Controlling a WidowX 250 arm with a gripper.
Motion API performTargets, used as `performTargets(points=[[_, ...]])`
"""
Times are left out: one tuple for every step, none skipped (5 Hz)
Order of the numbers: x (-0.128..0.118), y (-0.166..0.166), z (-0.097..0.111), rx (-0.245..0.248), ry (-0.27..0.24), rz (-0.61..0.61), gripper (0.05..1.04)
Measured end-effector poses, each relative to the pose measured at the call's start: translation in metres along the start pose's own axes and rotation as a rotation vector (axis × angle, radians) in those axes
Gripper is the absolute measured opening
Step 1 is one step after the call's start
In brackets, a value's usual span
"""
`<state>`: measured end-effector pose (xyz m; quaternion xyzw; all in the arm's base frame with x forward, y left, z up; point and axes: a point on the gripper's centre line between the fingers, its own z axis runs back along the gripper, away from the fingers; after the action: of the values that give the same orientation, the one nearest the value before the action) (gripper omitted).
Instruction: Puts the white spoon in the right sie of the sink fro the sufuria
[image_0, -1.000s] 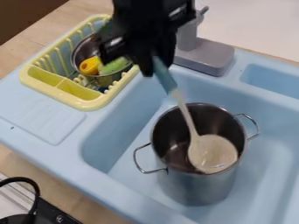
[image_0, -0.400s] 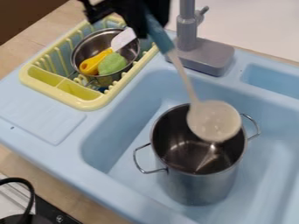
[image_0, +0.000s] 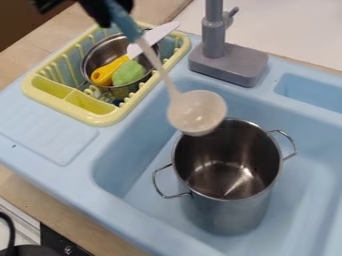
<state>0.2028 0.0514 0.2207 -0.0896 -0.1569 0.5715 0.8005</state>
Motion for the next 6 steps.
performTargets(points=[[0.014, 0.027, -0.001, -0.018, 0.051, 0.050, 0.238], [0.032, 0.050, 0.001, -0.016, 0.061, 0.120, 0.238], [0.045, 0.070, -0.012, 0.019, 0.088, 0.157, 0.238], [0.062, 0.088, -0.027, 0.024, 0.134, 0.191, 0.238], [0.073, 0.101, -0.041, 0.030, 0.170, 0.213, 0.238], [0.077, 0.099, -0.048, 0.029, 0.138, 0.120, 0.238]])
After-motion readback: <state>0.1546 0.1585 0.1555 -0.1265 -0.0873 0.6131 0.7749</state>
